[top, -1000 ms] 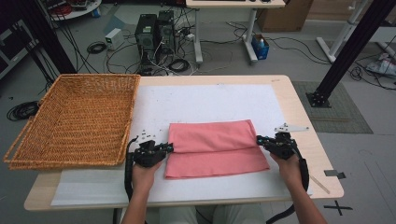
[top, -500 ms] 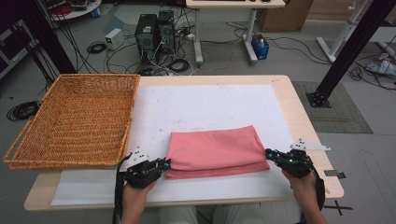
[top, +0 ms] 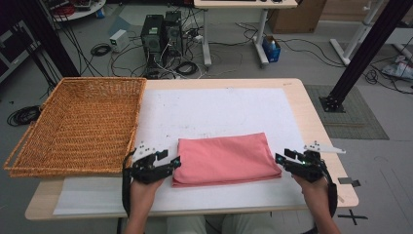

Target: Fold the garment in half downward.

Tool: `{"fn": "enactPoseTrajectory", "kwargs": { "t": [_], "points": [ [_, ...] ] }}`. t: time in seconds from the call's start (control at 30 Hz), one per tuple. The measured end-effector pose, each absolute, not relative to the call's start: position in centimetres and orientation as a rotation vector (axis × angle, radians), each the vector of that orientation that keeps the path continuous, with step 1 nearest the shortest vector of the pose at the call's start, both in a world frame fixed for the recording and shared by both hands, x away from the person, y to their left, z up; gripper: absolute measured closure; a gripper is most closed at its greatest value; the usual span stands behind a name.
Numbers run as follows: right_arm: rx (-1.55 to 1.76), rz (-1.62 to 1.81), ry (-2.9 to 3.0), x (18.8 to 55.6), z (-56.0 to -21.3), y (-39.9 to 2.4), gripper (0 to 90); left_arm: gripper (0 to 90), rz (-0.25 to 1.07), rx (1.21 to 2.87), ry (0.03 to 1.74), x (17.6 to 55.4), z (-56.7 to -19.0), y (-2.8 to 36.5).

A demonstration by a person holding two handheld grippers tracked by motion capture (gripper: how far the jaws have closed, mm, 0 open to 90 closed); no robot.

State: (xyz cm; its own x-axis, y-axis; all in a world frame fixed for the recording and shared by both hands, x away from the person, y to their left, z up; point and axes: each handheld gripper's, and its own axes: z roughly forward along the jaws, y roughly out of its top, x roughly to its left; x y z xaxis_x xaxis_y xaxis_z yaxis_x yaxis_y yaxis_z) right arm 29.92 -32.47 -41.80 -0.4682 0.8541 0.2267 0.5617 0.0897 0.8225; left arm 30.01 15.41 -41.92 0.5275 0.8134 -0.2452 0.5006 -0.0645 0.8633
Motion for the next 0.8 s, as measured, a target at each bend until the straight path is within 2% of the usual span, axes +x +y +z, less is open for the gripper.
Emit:
{"fn": "enactPoseTrajectory", "kwargs": {
  "t": [0.1,0.2,0.4,0.43,0.47,0.53,0.57,0.6,0.8],
  "points": [
    [1.411,1.312,2.061,32.5,-41.0,-31.4,45.9,40.9,0.344,1.69,1.141,32.9,-41.7,15.2],
    [1.416,1.291,2.093,35.4,-40.9,-30.1,45.4,37.0,0.316,1.702,1.191,35.6,-42.1,14.6],
    [1.442,1.143,2.191,39.2,-43.1,-28.4,45.6,37.7,0.289,1.785,1.253,37.8,-43.9,13.9],
    [1.474,1.137,2.213,39.6,-43.6,-28.3,48.1,42.0,0.272,1.805,1.247,38.0,-44.2,13.8],
    [1.499,1.133,2.243,39.9,-44.1,-28.3,58.6,52.1,0.264,1.828,1.249,38.0,-44.5,13.7],
    [1.453,1.087,2.282,40.0,-44.5,-28.2,74.1,66.7,0.25,1.869,1.267,38.1,-45.0,13.5],
    [1.428,1.054,2.289,39.8,-44.4,-28.2,87.5,75.1,0.265,1.863,1.27,38.0,-45.1,13.5],
    [1.42,1.062,2.308,39.8,-44.4,-28.4,87.7,84.7,0.247,1.842,1.281,38.0,-45.2,13.6],
    [1.431,1.114,2.141,37.3,-44.3,-30.3,88.5,85.8,0.308,1.697,1.248,38.0,-44.7,14.0]
  ]
}}
